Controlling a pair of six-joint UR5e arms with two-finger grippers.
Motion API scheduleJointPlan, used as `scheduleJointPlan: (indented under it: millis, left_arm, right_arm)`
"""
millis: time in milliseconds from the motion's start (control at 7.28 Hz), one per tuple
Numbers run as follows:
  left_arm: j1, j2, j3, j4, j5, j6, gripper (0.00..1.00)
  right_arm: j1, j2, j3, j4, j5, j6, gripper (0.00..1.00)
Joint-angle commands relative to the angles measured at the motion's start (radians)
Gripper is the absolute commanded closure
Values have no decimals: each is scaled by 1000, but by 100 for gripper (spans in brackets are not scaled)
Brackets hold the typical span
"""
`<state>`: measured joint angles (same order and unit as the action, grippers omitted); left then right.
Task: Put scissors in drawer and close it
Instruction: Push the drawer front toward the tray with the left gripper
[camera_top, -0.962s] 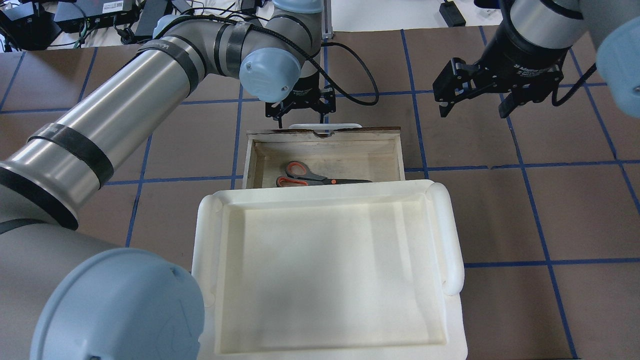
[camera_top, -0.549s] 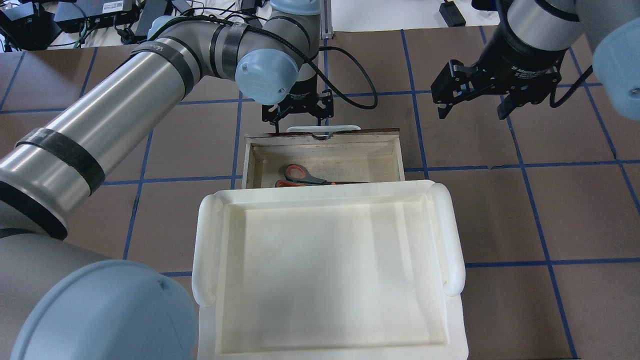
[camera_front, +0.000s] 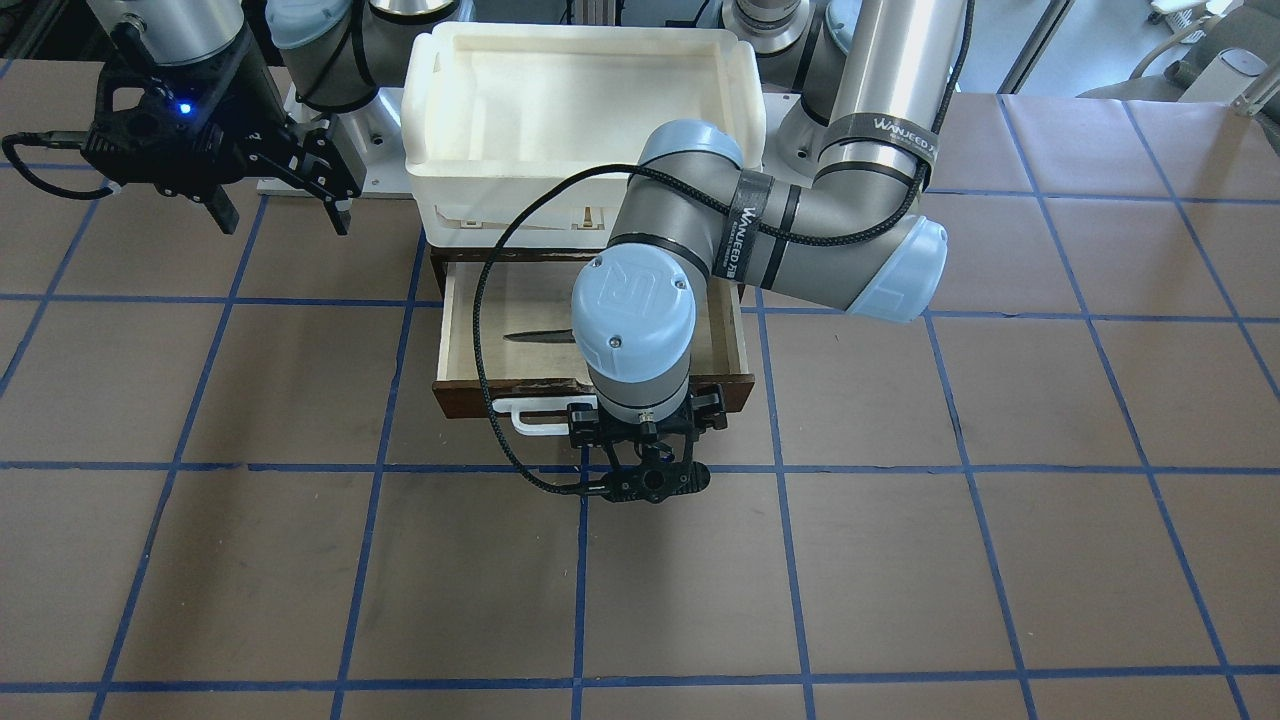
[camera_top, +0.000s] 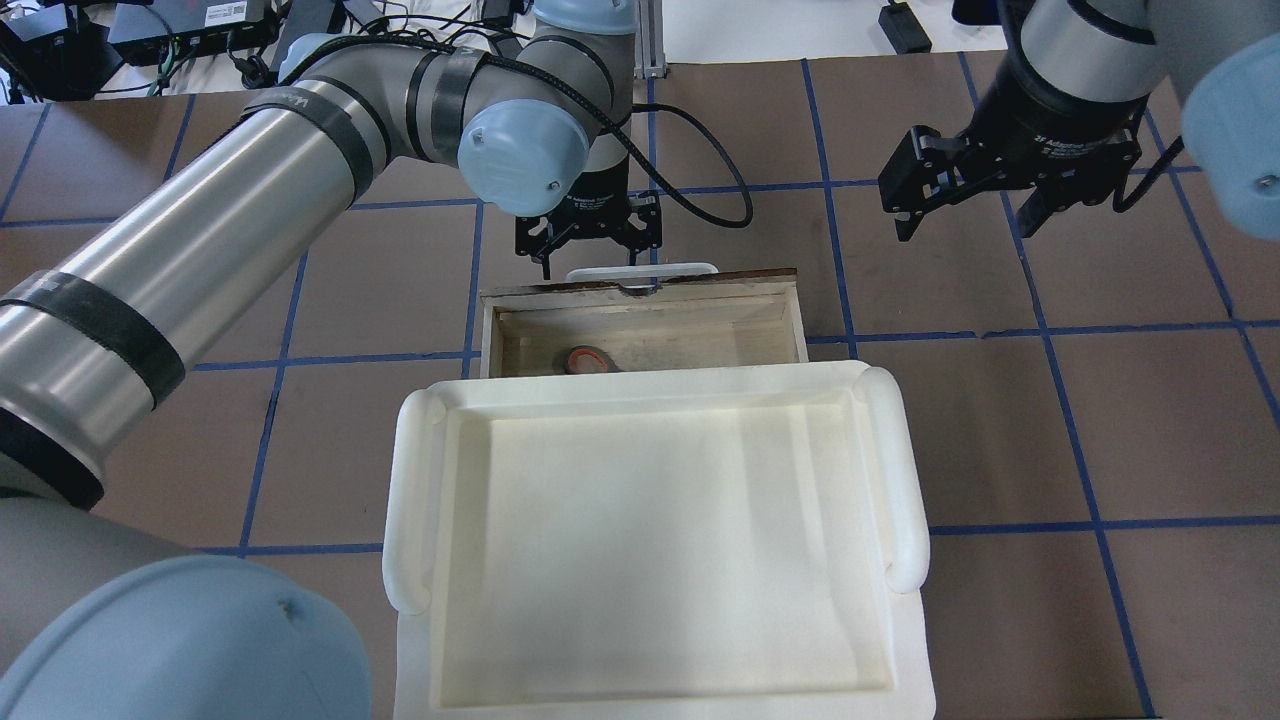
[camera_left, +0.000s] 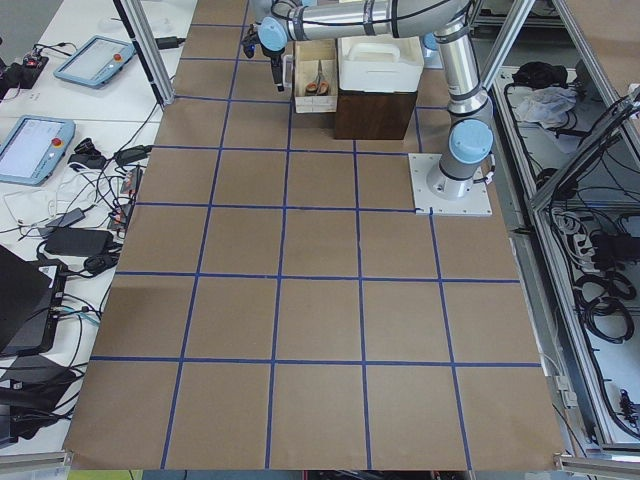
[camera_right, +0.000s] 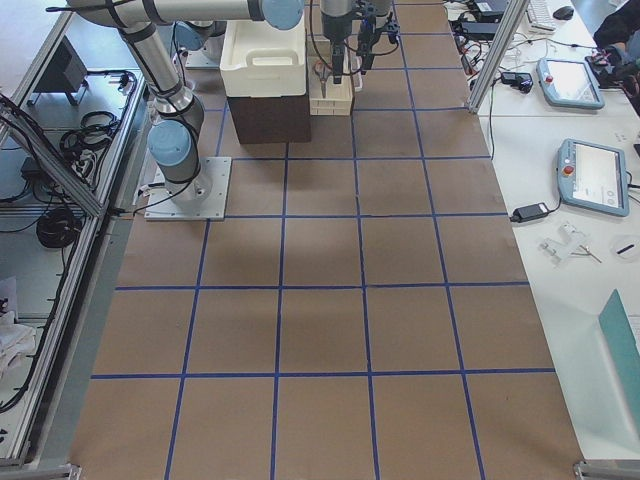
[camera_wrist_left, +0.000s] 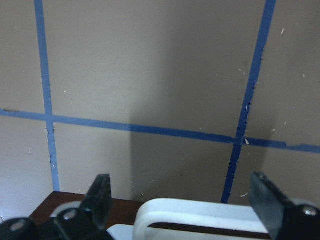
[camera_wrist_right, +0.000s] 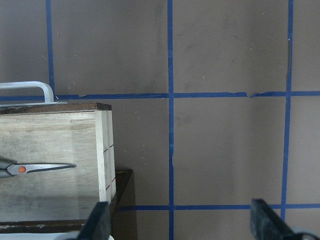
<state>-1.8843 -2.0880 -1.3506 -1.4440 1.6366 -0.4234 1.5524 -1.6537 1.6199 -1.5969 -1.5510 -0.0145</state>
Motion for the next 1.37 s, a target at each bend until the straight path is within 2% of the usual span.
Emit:
scheduleJointPlan:
  millis: [0,1236]
  left_arm:
    - [2,31,-45,-15,-4,0,0]
    - [10,109,-104,-100,-23,9,0]
  right_arm:
    - [0,2,0,3,-3,1,0]
    - [0,2,0,3,-4,-1,0]
